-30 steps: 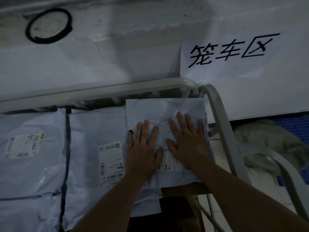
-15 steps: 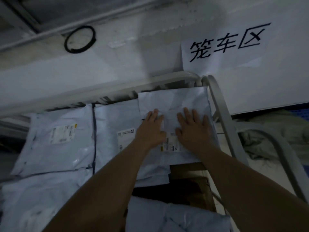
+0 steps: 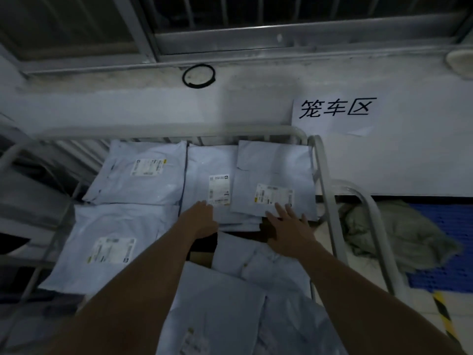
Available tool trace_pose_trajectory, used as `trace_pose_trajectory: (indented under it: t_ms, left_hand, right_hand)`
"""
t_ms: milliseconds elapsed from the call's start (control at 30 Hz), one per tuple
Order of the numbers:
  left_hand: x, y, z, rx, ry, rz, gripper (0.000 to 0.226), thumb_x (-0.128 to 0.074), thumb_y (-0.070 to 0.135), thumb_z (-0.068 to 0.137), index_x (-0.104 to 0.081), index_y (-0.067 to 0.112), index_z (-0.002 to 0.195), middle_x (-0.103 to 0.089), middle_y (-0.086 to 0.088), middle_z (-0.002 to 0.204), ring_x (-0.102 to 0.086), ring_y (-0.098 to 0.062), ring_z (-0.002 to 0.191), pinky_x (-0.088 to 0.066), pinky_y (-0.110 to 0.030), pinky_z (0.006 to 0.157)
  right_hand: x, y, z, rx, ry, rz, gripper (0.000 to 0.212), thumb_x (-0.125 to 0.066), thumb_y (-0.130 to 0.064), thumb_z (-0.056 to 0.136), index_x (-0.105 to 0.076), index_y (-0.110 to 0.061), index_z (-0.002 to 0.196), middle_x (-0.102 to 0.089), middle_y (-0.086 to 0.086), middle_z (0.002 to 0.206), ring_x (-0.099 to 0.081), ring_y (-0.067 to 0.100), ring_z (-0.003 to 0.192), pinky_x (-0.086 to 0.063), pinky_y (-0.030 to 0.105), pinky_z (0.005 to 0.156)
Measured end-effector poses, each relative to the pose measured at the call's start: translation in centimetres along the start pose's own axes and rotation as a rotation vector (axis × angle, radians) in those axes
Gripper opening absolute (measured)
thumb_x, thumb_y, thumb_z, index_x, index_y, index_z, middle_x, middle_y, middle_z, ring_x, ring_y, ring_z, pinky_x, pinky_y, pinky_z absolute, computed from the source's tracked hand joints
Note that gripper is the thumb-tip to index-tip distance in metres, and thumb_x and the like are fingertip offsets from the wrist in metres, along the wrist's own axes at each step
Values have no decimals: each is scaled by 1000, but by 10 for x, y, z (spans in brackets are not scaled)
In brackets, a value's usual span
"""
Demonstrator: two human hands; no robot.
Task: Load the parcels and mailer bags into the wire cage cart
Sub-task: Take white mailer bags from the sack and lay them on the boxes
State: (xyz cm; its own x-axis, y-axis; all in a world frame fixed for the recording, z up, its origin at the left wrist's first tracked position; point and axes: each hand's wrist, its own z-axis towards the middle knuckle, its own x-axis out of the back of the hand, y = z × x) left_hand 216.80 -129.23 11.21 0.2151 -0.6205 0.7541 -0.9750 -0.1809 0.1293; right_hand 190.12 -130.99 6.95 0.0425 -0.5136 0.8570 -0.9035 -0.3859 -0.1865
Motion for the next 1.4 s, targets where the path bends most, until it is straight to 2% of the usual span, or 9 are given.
trace_pose_trajectory:
  t_ms: [133,267,433,633,767,933,1067,1200,1400]
  left_hand:
    - [-37,-1,-51,-77,-15,-25,81,-37,56,87,-42,-2,144,-35,-16,154,-34,-26,141,-31,-35,113]
    - [-78,3,-96,-206,-56,54,87,-50,44,100,-1,3,158,5,-9,166,-3,-25,153,-17,-38,122]
    - [-117,-5,-126,-274,-104,92,94,-54,45,98,8,7,158,16,-7,166,0,-26,153,-23,-47,120]
    - [-171,-20,-161,-190,-40,40,91,-49,52,100,5,6,158,12,-10,166,4,-28,153,-19,-56,119]
    - [-197,-21,-190,-119,-60,-27,113,-53,68,89,11,3,156,17,-18,164,11,-33,152,-13,-57,119]
    - [-219,-3,-208,-78,-83,-119,132,-55,81,77,15,1,155,21,-20,162,15,-38,151,-7,-64,117]
    - [-225,4,-211,-53,-57,-147,110,-51,61,93,15,-1,154,20,-21,162,16,-39,150,-5,-63,118]
    - [-217,6,-217,33,23,-202,86,-40,42,101,10,-3,155,12,-21,164,8,-37,152,-10,-54,121]
    - [-184,9,-222,70,132,-44,64,-35,24,105,-12,-13,152,-18,-31,158,-20,-41,148,-34,-48,114]
  right_hand:
    - [-11,-29,-43,10,-21,-2,91,-53,-63,88,-5,-32,160,9,0,167,8,24,154,-8,58,121]
    - [-34,-50,-91,-37,-87,-56,94,-48,-71,88,0,-32,159,14,-1,167,11,23,153,-5,59,120]
    - [-51,-81,-132,-65,70,-95,71,-35,-54,101,-1,-32,160,9,-1,168,7,22,154,-8,58,120]
    - [-60,-121,-170,122,65,-304,102,-65,-33,87,8,-38,157,28,1,163,18,23,152,-10,59,119]
    - [-72,-141,-176,218,114,-419,105,-74,-35,81,-1,-39,157,29,4,163,19,26,152,-7,58,119]
    - [-83,-153,-168,354,145,-493,68,-72,-34,83,-44,-41,145,-16,5,167,-9,31,154,-17,61,115]
    - [-85,-148,-159,448,113,-569,50,-90,-31,64,-74,-35,111,-61,-1,138,-51,32,134,-40,58,102]
    - [-63,-129,-160,512,243,-593,38,-62,-25,82,-70,-28,118,-62,3,137,-54,32,131,-34,55,106]
    - [-10,-90,-183,405,259,-599,48,-38,-33,88,-74,-24,119,-64,1,135,-60,25,125,-51,55,94]
